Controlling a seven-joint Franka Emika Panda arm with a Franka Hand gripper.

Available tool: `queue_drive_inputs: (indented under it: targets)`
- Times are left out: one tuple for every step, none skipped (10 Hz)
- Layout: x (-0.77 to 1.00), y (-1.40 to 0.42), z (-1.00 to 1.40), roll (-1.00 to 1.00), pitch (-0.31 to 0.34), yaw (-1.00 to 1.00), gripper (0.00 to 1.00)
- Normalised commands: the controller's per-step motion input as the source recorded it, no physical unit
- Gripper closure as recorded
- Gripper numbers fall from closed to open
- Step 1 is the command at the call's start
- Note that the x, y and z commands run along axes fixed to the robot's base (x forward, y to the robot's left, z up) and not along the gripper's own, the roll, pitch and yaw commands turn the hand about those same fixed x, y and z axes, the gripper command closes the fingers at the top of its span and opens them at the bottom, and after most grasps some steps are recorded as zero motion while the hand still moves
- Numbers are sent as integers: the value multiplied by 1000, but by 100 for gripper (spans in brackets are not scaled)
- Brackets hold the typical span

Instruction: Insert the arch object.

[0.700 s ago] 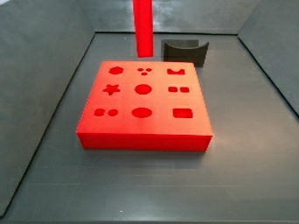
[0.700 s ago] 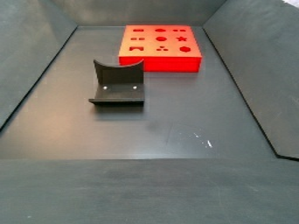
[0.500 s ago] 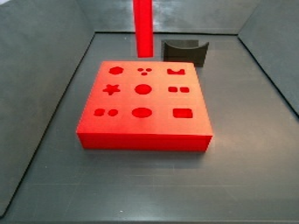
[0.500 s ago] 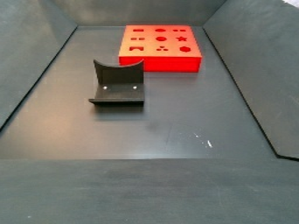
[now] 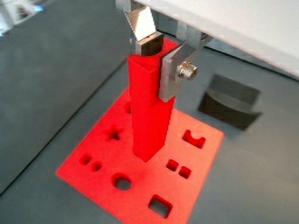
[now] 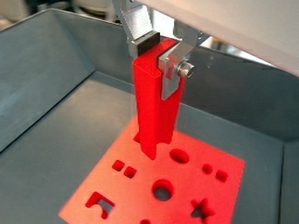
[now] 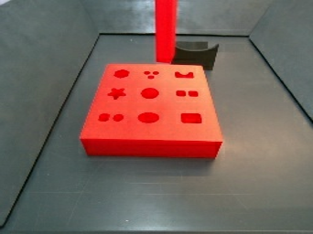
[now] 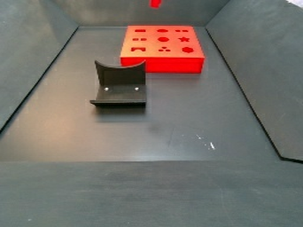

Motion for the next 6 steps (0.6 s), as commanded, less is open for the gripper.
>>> queue_drive_inputs:
  targets:
    - [220,180,-420,57,0,-851,100]
    - [209,157,-386,43,0,-880,100]
    - [206,149,-369,33,0,-891,100]
    - [209,149,-371,39,0,-889,100]
    - [209,154,-386,41,0,-880,100]
    - [183,146,-337,94,0,-854,100]
